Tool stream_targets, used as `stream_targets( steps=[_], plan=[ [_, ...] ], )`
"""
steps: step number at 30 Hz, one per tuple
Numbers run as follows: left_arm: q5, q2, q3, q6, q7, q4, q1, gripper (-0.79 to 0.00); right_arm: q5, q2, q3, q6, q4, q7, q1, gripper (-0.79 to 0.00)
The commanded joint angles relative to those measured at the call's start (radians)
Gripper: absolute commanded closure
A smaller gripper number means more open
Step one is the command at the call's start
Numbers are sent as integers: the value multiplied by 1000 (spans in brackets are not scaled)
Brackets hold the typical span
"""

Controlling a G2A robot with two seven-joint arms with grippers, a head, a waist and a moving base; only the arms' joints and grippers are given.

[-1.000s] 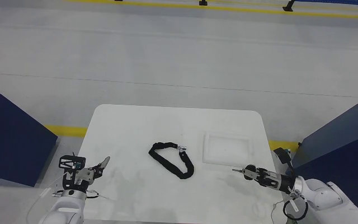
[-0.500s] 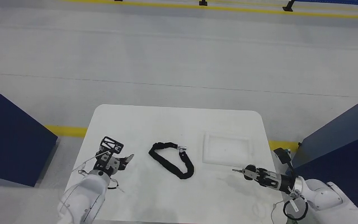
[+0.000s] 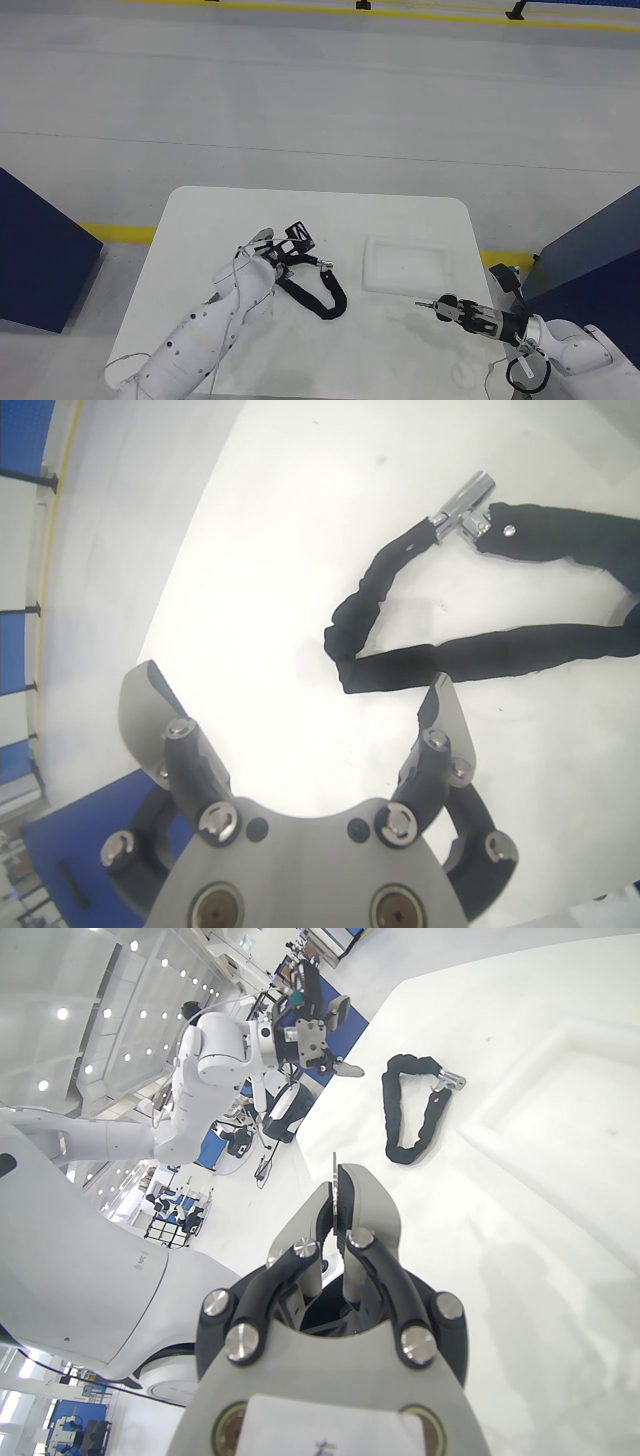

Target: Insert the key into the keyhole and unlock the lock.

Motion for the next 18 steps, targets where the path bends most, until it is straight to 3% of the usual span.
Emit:
stream_targets(
  steps=[1,6,18],
  plan=[
    [-27,-30,64,-34,1,121,-73,-785,0,0,0,0,0,0,0,0],
    [-99,-93,157,-65,19,290,-164,-785,0,0,0,0,0,0,0,0],
    [-99,-93,157,-65,19,290,-164,-785,0,0,0,0,0,0,0,0]
  ],
)
